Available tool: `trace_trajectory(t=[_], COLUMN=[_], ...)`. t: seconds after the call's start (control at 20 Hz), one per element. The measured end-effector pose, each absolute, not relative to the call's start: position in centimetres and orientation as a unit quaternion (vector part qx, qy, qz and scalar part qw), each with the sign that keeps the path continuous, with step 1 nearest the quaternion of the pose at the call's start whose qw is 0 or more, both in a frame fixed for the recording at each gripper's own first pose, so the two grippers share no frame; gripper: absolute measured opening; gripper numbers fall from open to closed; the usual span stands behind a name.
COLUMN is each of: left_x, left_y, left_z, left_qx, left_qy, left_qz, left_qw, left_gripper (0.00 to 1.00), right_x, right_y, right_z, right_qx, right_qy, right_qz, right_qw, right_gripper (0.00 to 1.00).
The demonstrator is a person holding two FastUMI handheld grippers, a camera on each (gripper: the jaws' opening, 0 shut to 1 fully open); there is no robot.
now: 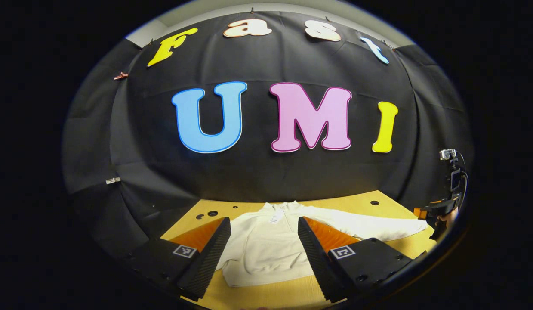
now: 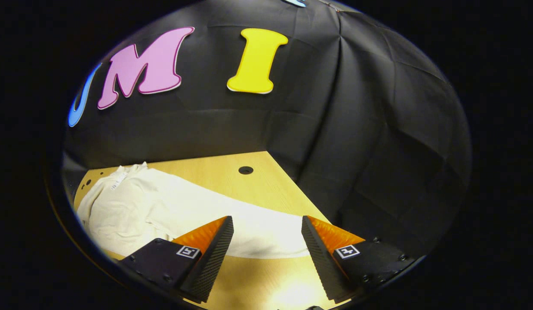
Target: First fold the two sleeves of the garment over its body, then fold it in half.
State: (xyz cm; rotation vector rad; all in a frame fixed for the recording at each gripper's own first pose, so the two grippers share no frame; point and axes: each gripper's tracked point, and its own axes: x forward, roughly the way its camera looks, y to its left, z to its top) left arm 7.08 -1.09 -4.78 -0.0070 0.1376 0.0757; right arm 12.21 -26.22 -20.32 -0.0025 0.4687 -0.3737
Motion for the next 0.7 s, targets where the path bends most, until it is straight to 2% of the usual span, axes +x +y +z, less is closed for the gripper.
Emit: trace_trajectory(t=[0.3, 0.7], left_x=[8.0, 9.7], left_y=[-1.2, -1.7], left_z=[-6.7, -8.2], left_qx=[-0.004, -0.006], left_qy=[0.103, 0.129], left_qz=[0.045, 0.048], left_qw=[0.994, 0.990], left_gripper=[0.96, 0.97], right_x=[13.7, 13.3], right_y=[-31.2, -36.8], right_z=[-24.4, -30.8], right_qx=[0.053, 0.040], right_qy=[0.276, 0.351], right_qz=[-0.227, -0.267], right_qw=[0.933, 0.896], right_gripper=[0.98, 0.98])
